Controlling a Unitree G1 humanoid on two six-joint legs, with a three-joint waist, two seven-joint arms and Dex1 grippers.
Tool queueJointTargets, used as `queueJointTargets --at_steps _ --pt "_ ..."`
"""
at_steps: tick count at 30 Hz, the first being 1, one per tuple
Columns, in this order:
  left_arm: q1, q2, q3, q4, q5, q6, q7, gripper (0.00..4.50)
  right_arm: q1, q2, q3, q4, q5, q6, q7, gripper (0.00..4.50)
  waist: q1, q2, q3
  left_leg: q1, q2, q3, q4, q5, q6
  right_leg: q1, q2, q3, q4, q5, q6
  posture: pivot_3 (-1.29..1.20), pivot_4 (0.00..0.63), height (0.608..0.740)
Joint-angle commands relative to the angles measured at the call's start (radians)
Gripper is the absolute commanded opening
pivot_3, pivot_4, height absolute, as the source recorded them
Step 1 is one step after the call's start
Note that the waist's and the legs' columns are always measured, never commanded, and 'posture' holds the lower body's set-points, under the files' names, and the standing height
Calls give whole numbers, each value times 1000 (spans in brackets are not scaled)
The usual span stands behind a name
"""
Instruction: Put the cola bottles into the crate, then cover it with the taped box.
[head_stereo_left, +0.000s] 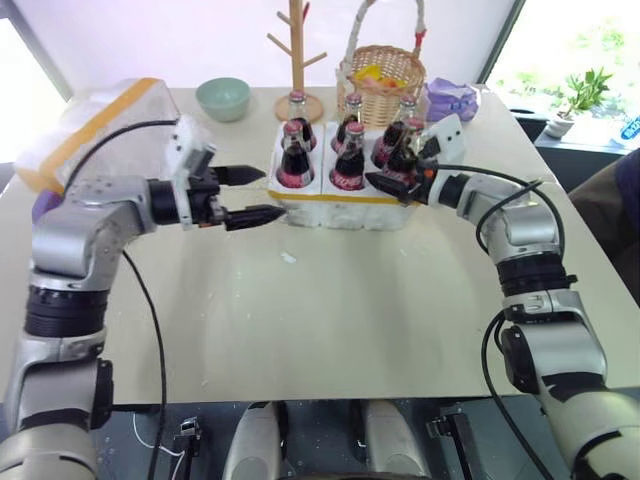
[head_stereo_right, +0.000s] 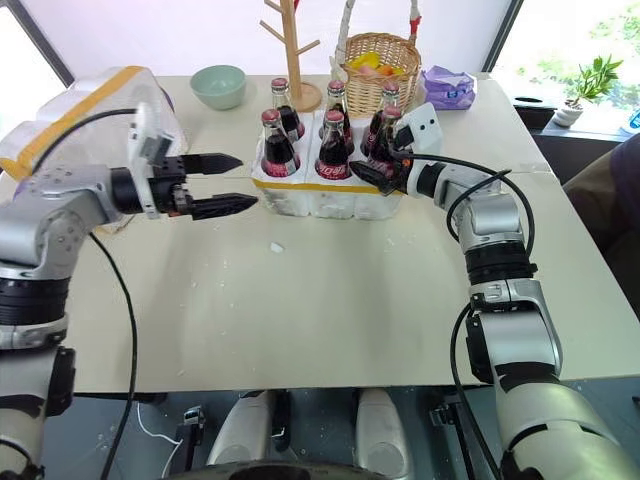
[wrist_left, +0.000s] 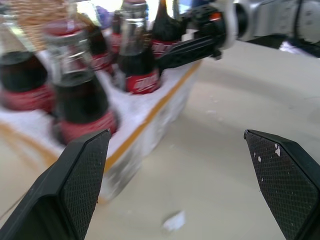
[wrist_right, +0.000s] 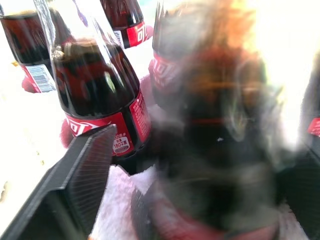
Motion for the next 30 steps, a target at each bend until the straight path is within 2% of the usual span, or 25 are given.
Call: queueJointTargets --at_steps 1,6,11,13,15,19,23,27,30 --pt "44 137 151 -22 -45 47 -29 4500 54 -135 -99 -224 83 114 69 4448 4 0 1 -2 0 0 0 0 0 -1 0 0 0 0 0 0 150 740" --pt "163 366 322 67 -54 86 -122 4500 141 -347 -211 -452 208 292 171 4448 1 0 1 -8 0 1 0 0 0 -8 -1 0 0 0 0 0 150 740" --pt "363 573 455 221 14 49 -311 4500 203 -489 -285 -535 273 339 253 4448 -7 0 1 -7 1 2 -1 0 0 -11 -1 0 0 -3 -5 0 150 740" --pt "439 647 447 368 103 -47 -354 4500 209 -514 -294 -556 294 345 277 4448 -7 0 1 -7 2 4 -1 0 -1 -12 -1 0 -1 -5 -9 0 150 740" --pt "448 690 372 518 194 -186 -333 4500 218 -523 -304 -589 332 351 308 4448 -6 1 1 -7 2 4 -1 0 -1 -13 -2 0 -1 -5 -9 0 150 740" --pt "228 674 160 729 316 -308 -275 4500 214 -514 -299 -620 357 354 306 4448 5 0 1 -8 2 5 -1 0 -1 -13 -2 -1 0 -5 -10 0 150 740" --pt "-96 574 -39 931 477 -381 -257 4500 204 -520 -302 -682 401 359 317 4448 21 -1 0 -12 1 5 1 0 -1 -14 -2 -1 0 -4 -10 0 150 740" --pt "-306 489 -148 1090 589 -439 -252 4500 185 -527 -328 -745 467 396 300 4448 28 -2 0 -12 1 5 2 0 -1 -13 -1 -1 1 -2 -5 0 150 740" --pt "-401 438 -193 1177 647 -477 -237 4500 184 -532 -344 -783 502 420 271 4448 27 -2 0 -12 1 5 2 0 -1 -13 -1 -1 1 -2 -5 0 150 740"
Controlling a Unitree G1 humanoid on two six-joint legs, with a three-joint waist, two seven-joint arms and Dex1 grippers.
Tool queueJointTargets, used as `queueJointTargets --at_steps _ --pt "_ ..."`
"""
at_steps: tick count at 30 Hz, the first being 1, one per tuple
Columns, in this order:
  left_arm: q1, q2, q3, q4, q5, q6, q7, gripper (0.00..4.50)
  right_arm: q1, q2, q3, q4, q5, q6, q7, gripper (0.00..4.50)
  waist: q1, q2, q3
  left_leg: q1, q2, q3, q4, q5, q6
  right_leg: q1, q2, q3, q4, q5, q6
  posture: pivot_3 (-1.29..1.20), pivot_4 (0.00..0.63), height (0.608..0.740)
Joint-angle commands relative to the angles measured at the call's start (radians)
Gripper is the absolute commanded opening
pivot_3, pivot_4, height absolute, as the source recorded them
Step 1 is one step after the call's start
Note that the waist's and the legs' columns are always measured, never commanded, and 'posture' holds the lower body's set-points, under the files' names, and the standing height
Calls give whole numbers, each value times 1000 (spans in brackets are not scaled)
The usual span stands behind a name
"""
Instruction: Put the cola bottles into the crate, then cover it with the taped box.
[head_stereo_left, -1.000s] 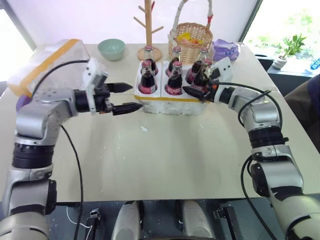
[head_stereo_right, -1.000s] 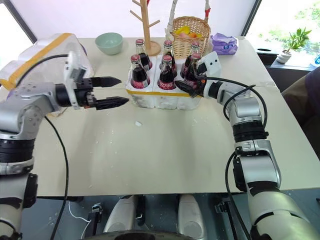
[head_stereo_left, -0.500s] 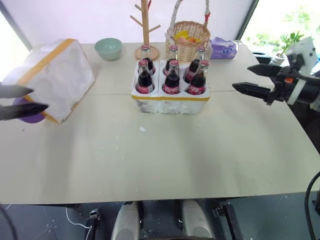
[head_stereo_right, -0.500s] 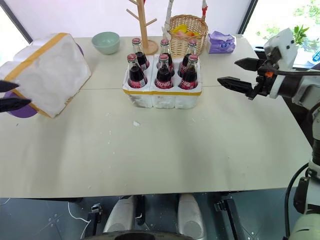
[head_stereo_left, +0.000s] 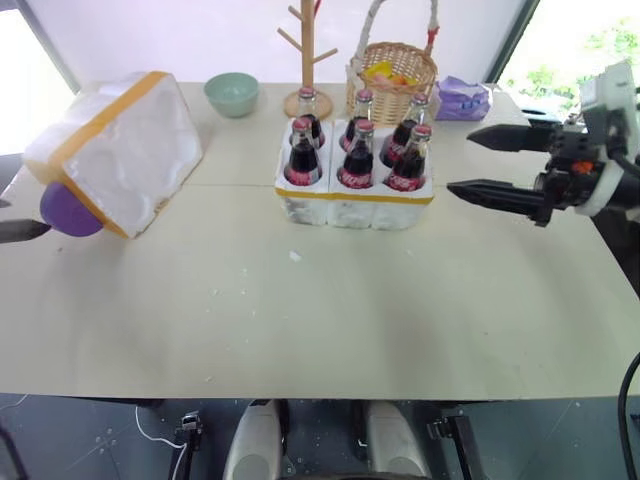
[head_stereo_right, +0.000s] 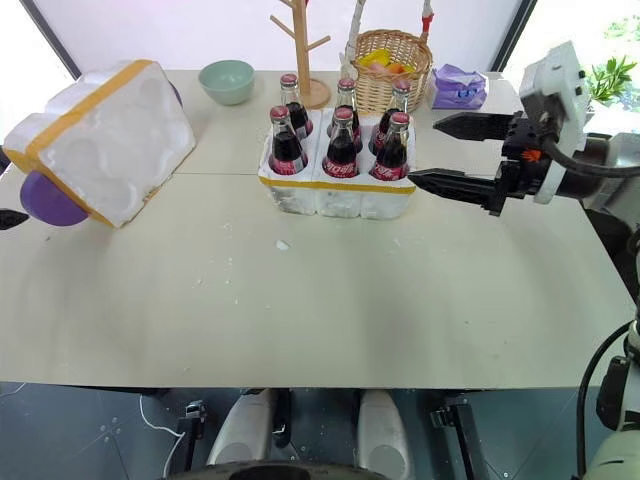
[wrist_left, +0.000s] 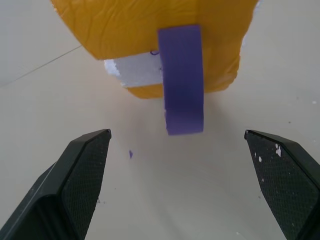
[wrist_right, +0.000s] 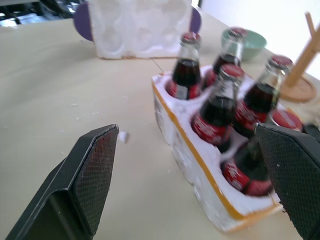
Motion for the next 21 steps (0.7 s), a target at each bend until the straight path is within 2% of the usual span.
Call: queueJointTargets --at_steps 1,13,14,15,17,19,21 --pt "-83 -18 -32 75 69 -52 30 4500 -14 -27 -59 -61 52 22 -33 4448 -1 0 0 0 0 0 0 0 0 0 0 0 0 0 0 0 150 740" --pt "-224 -164 -38 224 156 -94 193 4500 78 -34 -147 -179 159 68 -132 4448 -2 -1 0 0 0 -1 1 0 0 0 0 0 1 0 0 0 150 740" --pt "-228 -171 -34 229 155 -91 199 3954 84 -36 -153 -183 173 76 -138 4500 -2 -1 0 0 0 -1 1 0 0 0 0 0 1 0 0 0 150 740" --pt "-229 -174 -34 231 156 -92 192 3691 90 -38 -158 -187 182 81 -144 4500 -2 -1 0 0 0 -1 1 0 0 0 0 0 1 0 0 0 150 740" --pt "-228 -175 -40 233 162 -96 172 2792 102 -44 -170 -194 211 95 -156 4500 -2 -3 0 0 0 -1 1 0 0 0 0 0 1 0 0 0 150 740" --pt "-228 -174 -43 234 168 -96 179 1689 108 -50 -179 -202 230 95 -165 4500 -2 -3 0 0 0 -1 1 0 0 0 0 0 1 0 0 0 150 740" --pt "-229 -173 -44 233 172 -97 179 812 110 -51 -178 -205 228 85 -176 4500 -2 -3 0 0 0 -1 1 0 0 0 0 0 1 0 0 0 150 740"
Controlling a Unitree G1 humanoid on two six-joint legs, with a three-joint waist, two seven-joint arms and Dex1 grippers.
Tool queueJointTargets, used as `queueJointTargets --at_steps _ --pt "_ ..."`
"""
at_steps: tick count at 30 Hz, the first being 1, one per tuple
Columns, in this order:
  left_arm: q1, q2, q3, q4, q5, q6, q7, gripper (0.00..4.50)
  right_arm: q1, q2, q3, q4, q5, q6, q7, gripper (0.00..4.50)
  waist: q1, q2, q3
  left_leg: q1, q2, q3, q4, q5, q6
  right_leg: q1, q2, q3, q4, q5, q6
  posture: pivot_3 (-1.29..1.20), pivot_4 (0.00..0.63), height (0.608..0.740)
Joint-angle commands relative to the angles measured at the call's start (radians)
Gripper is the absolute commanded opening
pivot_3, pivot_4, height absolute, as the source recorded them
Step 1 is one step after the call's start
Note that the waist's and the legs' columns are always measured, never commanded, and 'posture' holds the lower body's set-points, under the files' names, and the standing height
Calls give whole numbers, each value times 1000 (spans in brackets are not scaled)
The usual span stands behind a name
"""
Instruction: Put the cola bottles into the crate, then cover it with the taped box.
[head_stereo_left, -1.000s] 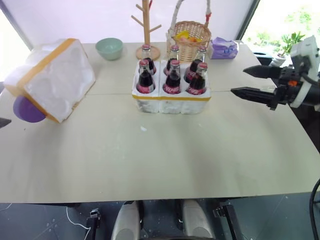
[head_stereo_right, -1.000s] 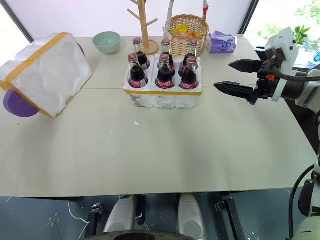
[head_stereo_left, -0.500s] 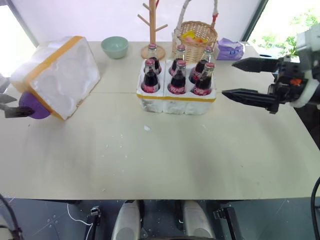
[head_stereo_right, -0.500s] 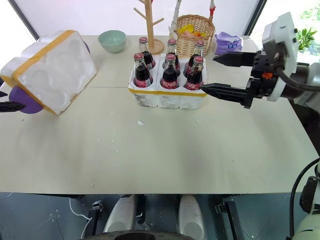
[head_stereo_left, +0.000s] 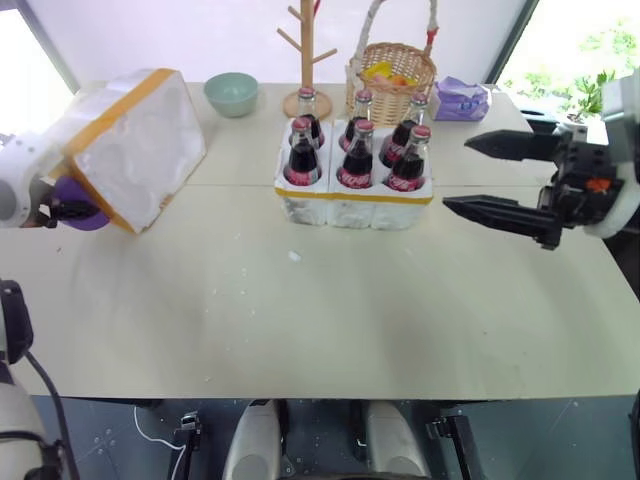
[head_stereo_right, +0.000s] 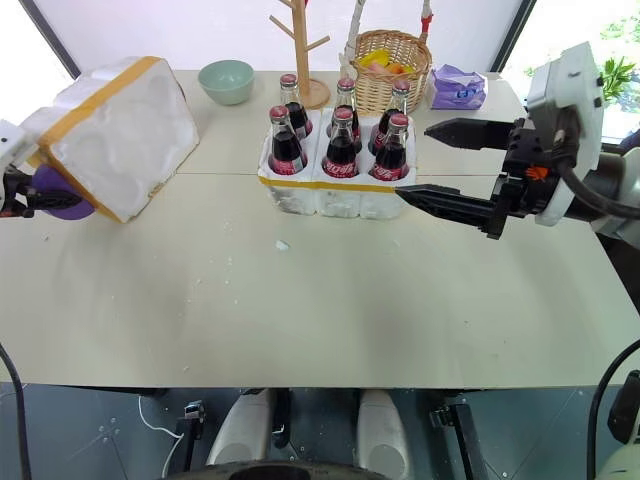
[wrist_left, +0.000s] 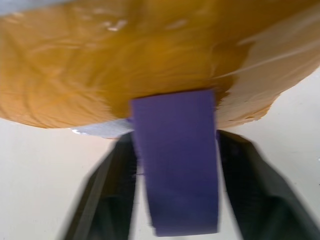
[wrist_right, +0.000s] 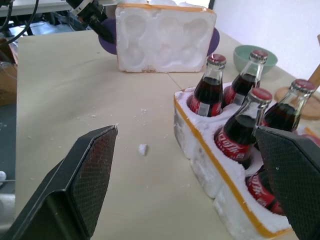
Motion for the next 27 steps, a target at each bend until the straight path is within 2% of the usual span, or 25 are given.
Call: queueJointTargets --at_steps 1,7,12,19,24,27 --pt "-27 23 3 -4 19 -11 -3 441 -5 -24 -40 -28 11 -26 -23 4500 0 0 0 0 0 0 0 0 0 0 0 0 0 0 0 0 150 740" --pt "-42 29 0 -36 39 -107 45 357 6 -25 -11 2 -19 -54 -31 4500 0 0 0 0 0 0 0 0 0 0 0 0 0 0 0 0 150 740" --pt "-60 -11 41 -108 8 -229 144 357 19 -40 5 35 -51 -64 -28 4500 3 -1 0 0 0 0 1 0 0 0 0 0 0 0 0 0 150 740" --pt "-47 -150 129 -440 -107 -388 240 357 33 -56 -27 51 -9 -21 -26 4500 2 -3 1 -2 0 -1 3 0 0 1 0 0 0 1 2 0 150 740" --pt "-57 -239 63 -620 -45 -487 311 357 40 -46 -25 41 -37 -47 -70 4500 -5 -3 0 0 0 -1 2 0 0 1 1 1 1 3 4 0 150 740" --pt "-69 -257 -11 -642 73 -609 398 357 51 -36 -45 20 -10 -38 -92 4500 -4 -3 0 0 0 -1 2 0 0 2 1 1 1 3 4 0 150 740"
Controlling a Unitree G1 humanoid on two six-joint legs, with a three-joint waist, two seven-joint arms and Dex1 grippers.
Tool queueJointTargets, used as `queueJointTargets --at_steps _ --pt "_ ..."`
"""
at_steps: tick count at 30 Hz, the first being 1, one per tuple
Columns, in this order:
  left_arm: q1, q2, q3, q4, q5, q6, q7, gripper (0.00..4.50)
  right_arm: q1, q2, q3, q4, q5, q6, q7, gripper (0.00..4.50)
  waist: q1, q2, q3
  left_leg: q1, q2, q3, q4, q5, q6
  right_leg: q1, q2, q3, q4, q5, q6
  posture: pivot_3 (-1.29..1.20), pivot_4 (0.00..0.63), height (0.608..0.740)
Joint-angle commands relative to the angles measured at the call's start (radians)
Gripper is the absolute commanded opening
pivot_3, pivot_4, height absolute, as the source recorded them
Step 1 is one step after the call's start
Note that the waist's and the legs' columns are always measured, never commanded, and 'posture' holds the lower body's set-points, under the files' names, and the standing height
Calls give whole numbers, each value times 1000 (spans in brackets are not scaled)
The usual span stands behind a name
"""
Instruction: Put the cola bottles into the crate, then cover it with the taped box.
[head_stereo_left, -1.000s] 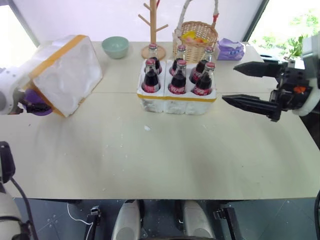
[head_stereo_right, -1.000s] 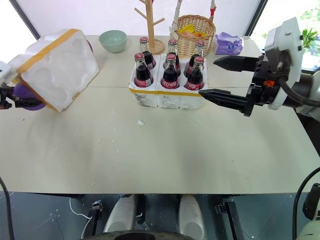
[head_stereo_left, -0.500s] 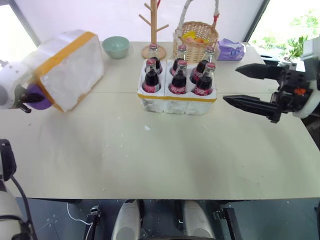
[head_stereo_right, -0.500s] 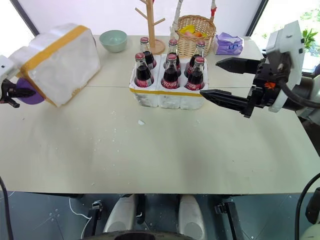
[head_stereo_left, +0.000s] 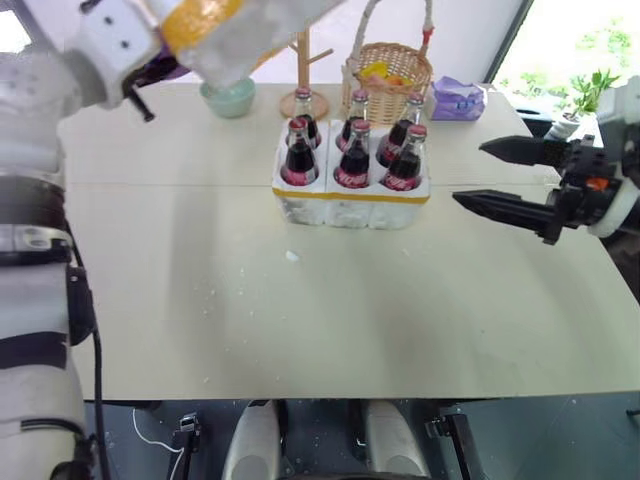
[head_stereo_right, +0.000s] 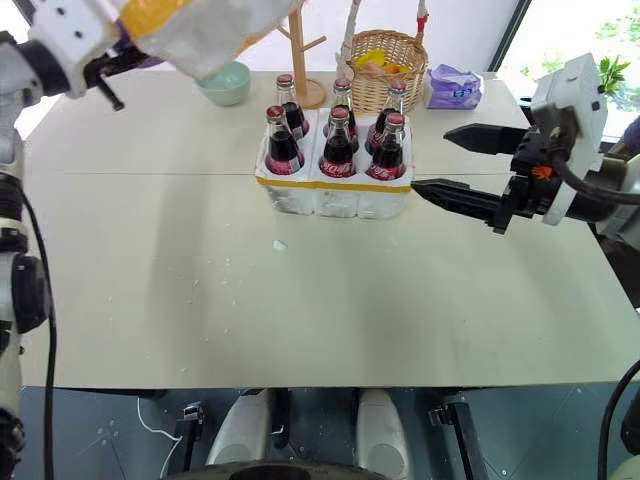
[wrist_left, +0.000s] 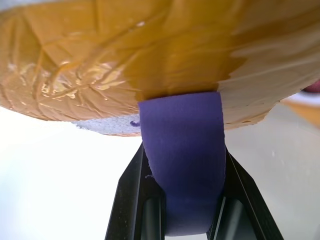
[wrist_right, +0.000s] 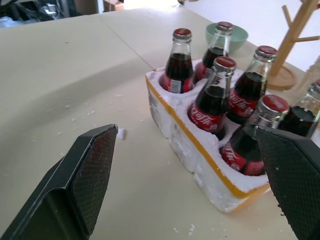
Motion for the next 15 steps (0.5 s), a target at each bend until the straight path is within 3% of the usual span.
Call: queueJointTargets --at_steps 1,8,15 --pt "-47 15 -74 -37 143 -159 119 357 5 1 -67 -45 33 -5 -29 4500 0 0 0 0 0 0 0 0 0 0 0 0 0 0 0 0 150 740" --pt "-123 -31 -289 172 487 -384 505 357 50 20 -139 -88 115 24 -106 4500 8 0 0 0 0 0 0 0 0 1 0 1 0 0 0 0 150 740" --pt "-181 -82 -356 346 559 -530 712 357 74 21 -151 -107 147 20 -148 4500 8 0 0 0 -1 0 1 0 0 1 -1 1 -2 1 1 0 150 740"
